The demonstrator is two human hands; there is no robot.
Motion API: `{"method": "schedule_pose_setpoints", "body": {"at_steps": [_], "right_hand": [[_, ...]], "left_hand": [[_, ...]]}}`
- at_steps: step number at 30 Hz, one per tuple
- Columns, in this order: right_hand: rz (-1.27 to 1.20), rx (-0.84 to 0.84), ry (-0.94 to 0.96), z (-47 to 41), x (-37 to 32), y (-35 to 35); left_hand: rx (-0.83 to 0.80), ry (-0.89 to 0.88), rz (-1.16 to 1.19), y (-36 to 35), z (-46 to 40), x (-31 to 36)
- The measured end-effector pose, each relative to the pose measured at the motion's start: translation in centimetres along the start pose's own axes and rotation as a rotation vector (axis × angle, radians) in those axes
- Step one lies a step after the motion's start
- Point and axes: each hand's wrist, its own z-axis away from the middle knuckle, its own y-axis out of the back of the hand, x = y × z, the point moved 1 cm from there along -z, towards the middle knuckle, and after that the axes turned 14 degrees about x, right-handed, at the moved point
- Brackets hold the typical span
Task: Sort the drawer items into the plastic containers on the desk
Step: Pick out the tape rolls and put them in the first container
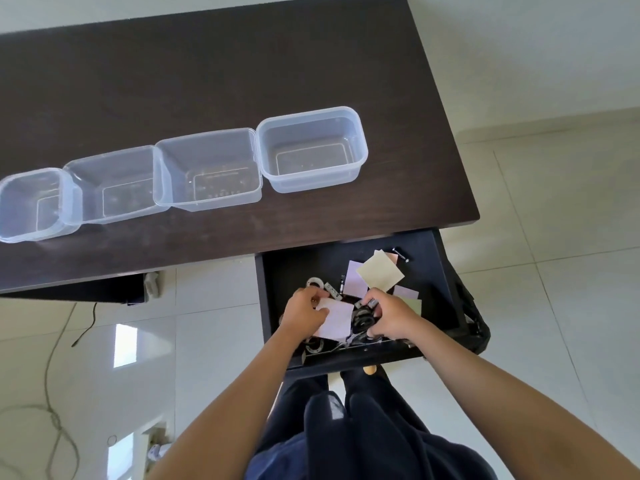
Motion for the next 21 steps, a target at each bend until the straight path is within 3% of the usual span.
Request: {"method": "schedule_pose_setpoints", "body": {"at_steps": [5,12,16,21], "right_hand": [[-0.085,0.028,0.022,-1.2,0.6,2.3],[-0.210,0.286,-0.001,-2.7,2.2,6.7],[-0.129,0.456,0.035,-2.6,2.6,7.4],[-0.076,0.497,0.157,-2.1,1.1,5.9]], "left_hand": [[-0.027,-0.050,-0.031,-1.2,-0.8,2.2],[0.000,-0.057,0.021,-2.7,-1.9,5.8],[0.018,-0.022,0.093,-2.8,-2.6,6.1],[0.072,-0.049,0.078,-1.1,-2.3,3.9]]}}
